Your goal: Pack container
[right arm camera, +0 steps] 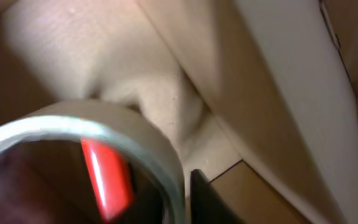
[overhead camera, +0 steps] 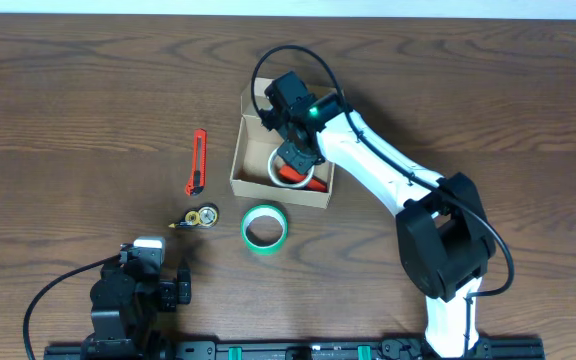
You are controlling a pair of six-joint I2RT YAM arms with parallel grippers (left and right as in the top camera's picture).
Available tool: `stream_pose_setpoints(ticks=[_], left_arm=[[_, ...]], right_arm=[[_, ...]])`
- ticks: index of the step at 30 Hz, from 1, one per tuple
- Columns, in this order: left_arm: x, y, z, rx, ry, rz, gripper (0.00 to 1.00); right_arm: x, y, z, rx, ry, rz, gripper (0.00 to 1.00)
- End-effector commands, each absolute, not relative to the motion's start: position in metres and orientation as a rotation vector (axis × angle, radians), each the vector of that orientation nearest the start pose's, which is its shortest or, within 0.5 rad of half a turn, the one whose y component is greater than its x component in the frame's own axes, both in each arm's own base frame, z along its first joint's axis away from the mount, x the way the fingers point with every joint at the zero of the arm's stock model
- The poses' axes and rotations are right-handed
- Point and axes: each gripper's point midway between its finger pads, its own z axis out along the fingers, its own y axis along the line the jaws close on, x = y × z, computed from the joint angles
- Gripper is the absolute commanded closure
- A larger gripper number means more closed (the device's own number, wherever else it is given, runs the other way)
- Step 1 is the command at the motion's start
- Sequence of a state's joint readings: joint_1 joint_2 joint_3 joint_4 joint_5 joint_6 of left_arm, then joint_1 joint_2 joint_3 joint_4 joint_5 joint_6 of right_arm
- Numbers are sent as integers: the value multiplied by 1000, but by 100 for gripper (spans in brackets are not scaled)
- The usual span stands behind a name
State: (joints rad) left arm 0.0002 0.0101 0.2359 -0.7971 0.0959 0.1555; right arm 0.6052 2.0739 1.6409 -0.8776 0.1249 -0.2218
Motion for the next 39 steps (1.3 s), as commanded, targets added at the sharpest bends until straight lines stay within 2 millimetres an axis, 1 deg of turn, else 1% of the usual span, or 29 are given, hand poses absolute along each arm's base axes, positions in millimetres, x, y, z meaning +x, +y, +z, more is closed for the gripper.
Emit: stream_pose_setpoints(ticks=[1,3,5,7,8,9,10,11,12,14,15,16,17,18,19,20,21,24,26,28,32,35,37,39], left_arm=[[187,-12,95,213,2132,18,5],[187,-12,95,213,2132,18,5],[187,-12,95,213,2132,18,5],[187,-12,95,213,2132,18,5],[187,-12,95,213,2132,18,5],[187,-12,95,213,2132,18,4],[187,-12,95,213,2132,18,5],[187,-12,95,213,2132,18,5],[187,-12,95,213,2132,18,5],[187,-12,95,213,2132,18,5],[187,-12,95,213,2132,18,5],[187,-12,95,213,2132,18,5],[187,-12,95,213,2132,18,5],[187,-12,95,213,2132,18,5],[187,-12,95,213,2132,18,5],[187,-12,95,213,2132,18,5],[187,-12,95,213,2132,18,5],[187,-12,95,213,2132,18,5],[187,-12,95,213,2132,18,4],[187,-12,95,213,2132,18,5],[187,-12,95,213,2132,18,5],[187,-12,95,213,2132,18,5],[187,-12,95,213,2132,18,4],[187,-12,95,213,2132,18,5]], right_arm=[[394,250,65,-1170,2588,-101,68],[393,250,65,-1171,2589,-102,57],[393,250,66,-1170,2587,-100,53],[392,251,71,-1168,2581,-94,50],[391,252,75,-1170,2574,-83,44],[388,255,82,-1173,2565,-60,27],[385,258,90,-1174,2554,-36,16],[382,260,100,-1174,2540,-5,6],[377,262,114,-1167,2522,33,1],[371,262,138,-1135,2500,77,1],[367,260,154,-1105,2487,97,1],[363,257,166,-1079,2479,110,1],[358,251,184,-1046,2465,127,1],[354,246,194,-1026,2461,135,1],[348,239,208,-1003,2451,145,1],[343,232,218,-983,2448,150,1],[337,220,230,-943,2443,154,1],[320,187,250,-834,2432,156,1],[304,165,257,-763,2421,158,1],[287,147,258,-705,2412,160,1],[245,112,252,-575,2376,152,1],[216,92,246,-494,2329,150,1],[199,84,242,-450,2292,173,1],[189,80,247,-379,2220,227,1]])
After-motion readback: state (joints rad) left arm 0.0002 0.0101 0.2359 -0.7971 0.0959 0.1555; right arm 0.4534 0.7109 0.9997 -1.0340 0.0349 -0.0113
